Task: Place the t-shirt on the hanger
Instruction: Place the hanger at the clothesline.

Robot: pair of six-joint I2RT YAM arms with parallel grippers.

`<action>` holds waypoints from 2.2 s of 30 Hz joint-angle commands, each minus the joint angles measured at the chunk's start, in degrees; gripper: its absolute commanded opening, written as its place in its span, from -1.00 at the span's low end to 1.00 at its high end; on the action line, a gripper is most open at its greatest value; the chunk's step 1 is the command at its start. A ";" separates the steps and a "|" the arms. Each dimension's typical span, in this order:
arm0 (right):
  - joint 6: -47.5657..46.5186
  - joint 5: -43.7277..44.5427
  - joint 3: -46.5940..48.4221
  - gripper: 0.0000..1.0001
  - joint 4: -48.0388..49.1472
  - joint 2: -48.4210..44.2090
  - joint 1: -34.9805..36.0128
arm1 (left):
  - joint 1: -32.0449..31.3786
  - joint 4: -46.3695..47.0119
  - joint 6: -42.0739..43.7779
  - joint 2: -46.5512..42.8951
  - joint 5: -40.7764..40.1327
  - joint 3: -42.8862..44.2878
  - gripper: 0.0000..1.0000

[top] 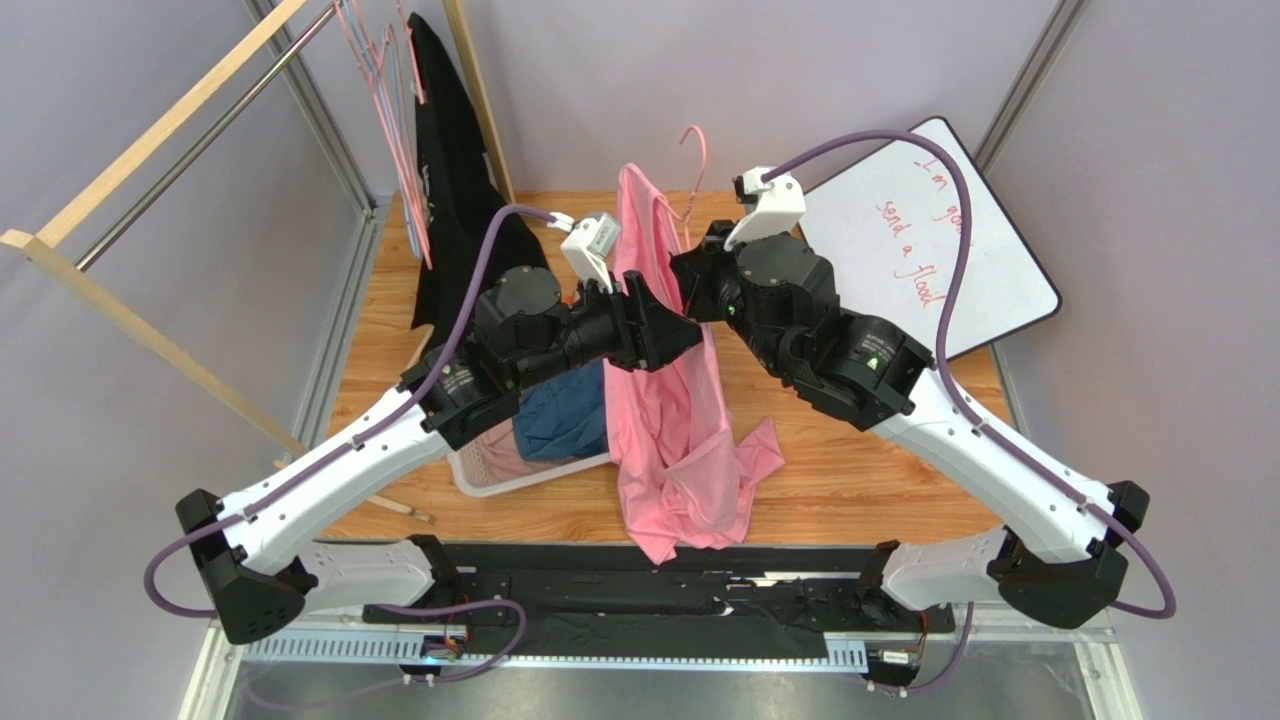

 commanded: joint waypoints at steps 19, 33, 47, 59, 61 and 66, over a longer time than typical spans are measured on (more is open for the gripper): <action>0.81 -0.91 0.22 -1.00 5.89 -2.26 -0.66 | 1.41 10.21 3.35 -8.82 13.44 -8.38 0.54; 1.78 -3.72 0.05 -1.00 6.06 -1.55 -0.31 | 1.41 16.45 2.82 0.32 13.88 -2.40 0.95; -1.39 -7.83 -2.41 -1.00 7.29 -1.55 -0.22 | 0.70 24.97 11.16 2.69 19.06 -6.09 -0.21; -1.12 -10.92 -2.59 -0.69 8.79 -2.26 -0.49 | 2.89 21.64 3.80 1.03 16.08 -5.74 -1.00; -1.74 -10.66 -2.15 -0.23 8.79 -2.69 -0.66 | 3.51 18.75 1.34 0.41 15.38 -4.17 -1.00; -4.55 -9.43 -0.83 0.74 8.00 -5.15 -1.10 | 4.66 14.70 -1.14 0.67 13.89 -0.22 -1.00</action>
